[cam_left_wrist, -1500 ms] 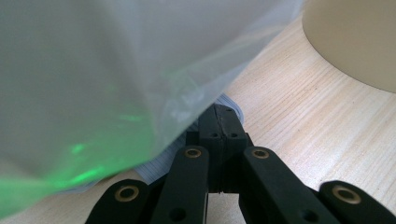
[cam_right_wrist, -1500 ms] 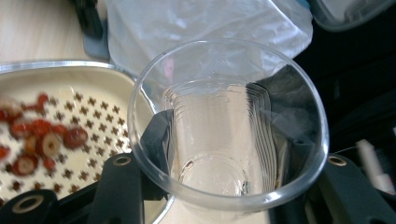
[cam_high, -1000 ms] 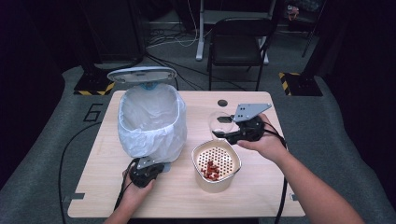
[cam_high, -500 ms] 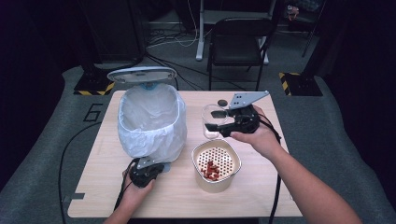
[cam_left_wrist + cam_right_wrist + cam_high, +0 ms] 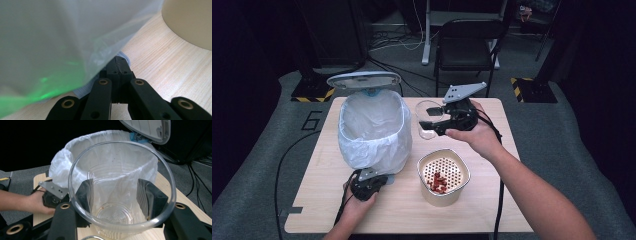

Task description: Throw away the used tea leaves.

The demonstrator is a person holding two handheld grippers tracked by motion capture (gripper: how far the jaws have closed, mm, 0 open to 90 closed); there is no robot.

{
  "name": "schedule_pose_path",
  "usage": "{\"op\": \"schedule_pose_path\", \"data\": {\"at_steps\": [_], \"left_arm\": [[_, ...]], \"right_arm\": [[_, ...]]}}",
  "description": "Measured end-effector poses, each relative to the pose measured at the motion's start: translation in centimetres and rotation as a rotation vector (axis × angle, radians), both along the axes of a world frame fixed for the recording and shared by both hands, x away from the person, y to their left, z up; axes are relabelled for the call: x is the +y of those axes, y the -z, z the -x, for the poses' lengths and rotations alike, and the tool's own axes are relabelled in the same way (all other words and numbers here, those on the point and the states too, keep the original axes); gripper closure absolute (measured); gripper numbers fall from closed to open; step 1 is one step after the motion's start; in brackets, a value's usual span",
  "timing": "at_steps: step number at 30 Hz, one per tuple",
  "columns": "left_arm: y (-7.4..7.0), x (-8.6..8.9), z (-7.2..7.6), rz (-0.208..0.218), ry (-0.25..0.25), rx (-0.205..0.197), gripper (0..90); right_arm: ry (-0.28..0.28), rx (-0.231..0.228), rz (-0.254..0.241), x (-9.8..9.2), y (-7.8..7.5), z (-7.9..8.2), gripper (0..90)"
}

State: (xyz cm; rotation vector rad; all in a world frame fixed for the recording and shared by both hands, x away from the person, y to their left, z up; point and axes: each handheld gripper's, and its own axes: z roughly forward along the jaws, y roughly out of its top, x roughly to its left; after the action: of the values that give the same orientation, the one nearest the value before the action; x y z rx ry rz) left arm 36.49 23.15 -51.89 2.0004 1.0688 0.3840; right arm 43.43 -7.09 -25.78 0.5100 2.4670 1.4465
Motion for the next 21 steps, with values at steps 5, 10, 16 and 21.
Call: {"op": "schedule_pose_path", "data": {"at_steps": [5, 10, 16, 21], "left_arm": [[0.0, 0.0, 0.0, 0.0, -0.001, -0.001, 90.0], [-0.1, 0.2, -0.2, -0.019, 0.028, -0.014, 90.0], [0.0, 0.0, -0.1, 0.001, 0.011, -0.013, 90.0], [0.1, -0.2, 0.0, 0.024, -0.017, 0.0, 90.0]], "right_arm": [[-0.009, 0.001, 0.005, 1.1, -0.6, -0.3, 48.1], [-0.015, 0.003, -0.008, 1.9, -1.1, -0.8, 48.0], [-0.019, 0.018, -0.02, 2.9, -1.3, -1.5, 48.1], [-0.026, 0.034, -0.018, 3.9, -1.3, -1.9, 48.0]]}}
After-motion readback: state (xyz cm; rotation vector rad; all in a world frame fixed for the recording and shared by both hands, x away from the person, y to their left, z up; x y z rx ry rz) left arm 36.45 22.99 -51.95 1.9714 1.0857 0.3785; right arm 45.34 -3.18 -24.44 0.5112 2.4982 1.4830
